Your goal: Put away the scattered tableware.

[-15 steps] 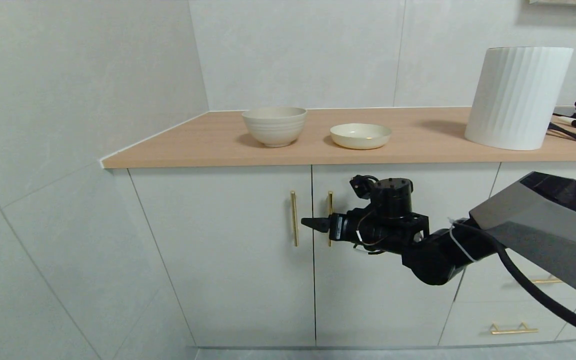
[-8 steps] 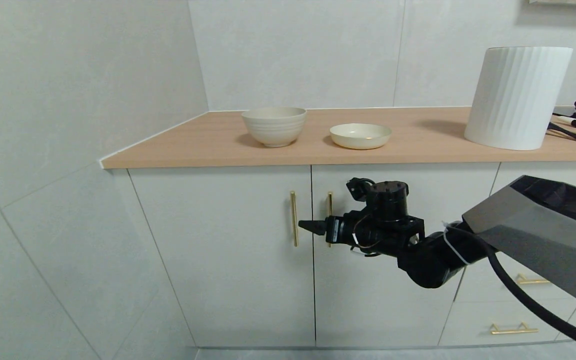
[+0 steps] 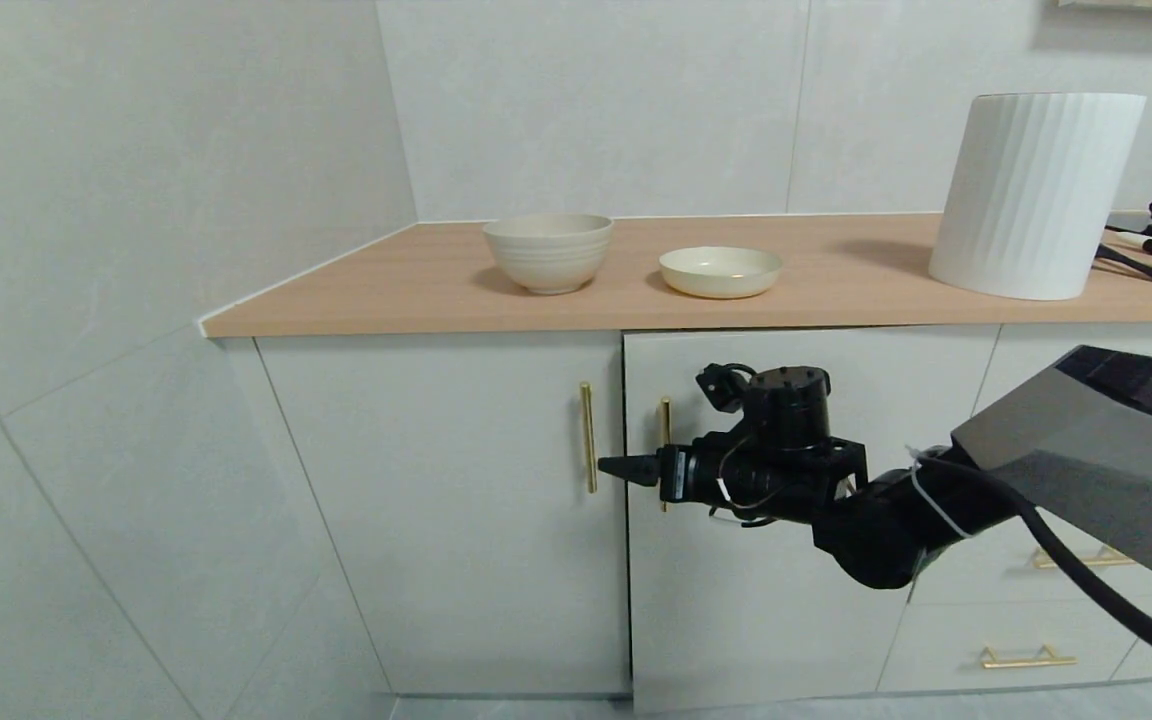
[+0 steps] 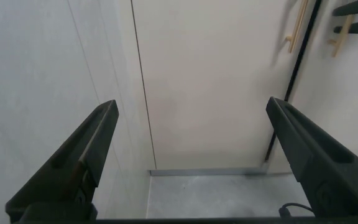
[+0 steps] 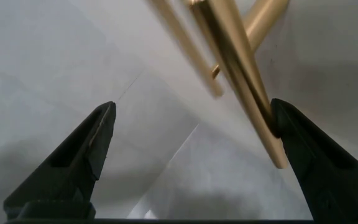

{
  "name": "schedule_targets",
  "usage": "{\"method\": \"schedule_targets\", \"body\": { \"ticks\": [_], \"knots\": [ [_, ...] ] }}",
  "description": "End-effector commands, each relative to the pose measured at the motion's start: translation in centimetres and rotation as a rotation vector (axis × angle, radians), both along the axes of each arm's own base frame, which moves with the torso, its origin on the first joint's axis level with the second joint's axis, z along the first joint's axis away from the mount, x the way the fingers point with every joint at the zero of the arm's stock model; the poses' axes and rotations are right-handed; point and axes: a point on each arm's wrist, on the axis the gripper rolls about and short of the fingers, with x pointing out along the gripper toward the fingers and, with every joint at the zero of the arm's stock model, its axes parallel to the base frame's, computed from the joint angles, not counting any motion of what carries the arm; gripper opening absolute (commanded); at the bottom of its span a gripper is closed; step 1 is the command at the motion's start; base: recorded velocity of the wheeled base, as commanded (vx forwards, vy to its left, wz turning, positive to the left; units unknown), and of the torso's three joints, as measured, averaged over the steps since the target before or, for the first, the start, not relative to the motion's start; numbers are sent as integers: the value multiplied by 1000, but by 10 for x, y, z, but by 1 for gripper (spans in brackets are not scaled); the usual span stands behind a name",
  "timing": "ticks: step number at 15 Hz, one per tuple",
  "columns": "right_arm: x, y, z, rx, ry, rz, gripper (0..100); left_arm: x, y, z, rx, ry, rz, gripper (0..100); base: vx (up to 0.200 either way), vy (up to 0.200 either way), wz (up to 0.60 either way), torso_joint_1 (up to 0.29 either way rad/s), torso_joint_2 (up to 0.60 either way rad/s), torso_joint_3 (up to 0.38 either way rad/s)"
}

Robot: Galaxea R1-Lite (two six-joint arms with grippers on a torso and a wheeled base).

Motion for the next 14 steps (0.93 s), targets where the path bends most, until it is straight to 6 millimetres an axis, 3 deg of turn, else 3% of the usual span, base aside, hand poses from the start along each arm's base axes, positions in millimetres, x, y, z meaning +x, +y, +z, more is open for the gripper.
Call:
{"method": "schedule_targets", "body": {
  "ticks": [1, 5, 11, 14],
  "knots": [
    [-18, -11, 24, 24, -23, 26, 100, 0, 0, 0, 0, 0, 0, 100, 0, 0, 0, 0, 0, 0],
    [-59, -27, 29, 18, 37, 140, 100, 0, 0, 0, 0, 0, 0, 100, 0, 0, 0, 0, 0, 0],
    [-102, -53, 30, 34, 56, 235, 100, 0, 0, 0, 0, 0, 0, 100, 0, 0, 0, 0, 0, 0],
    [-120, -66, 21, 56, 20, 248, 100, 0, 0, 0, 0, 0, 0, 100, 0, 0, 0, 0, 0, 0]
  ]
}}
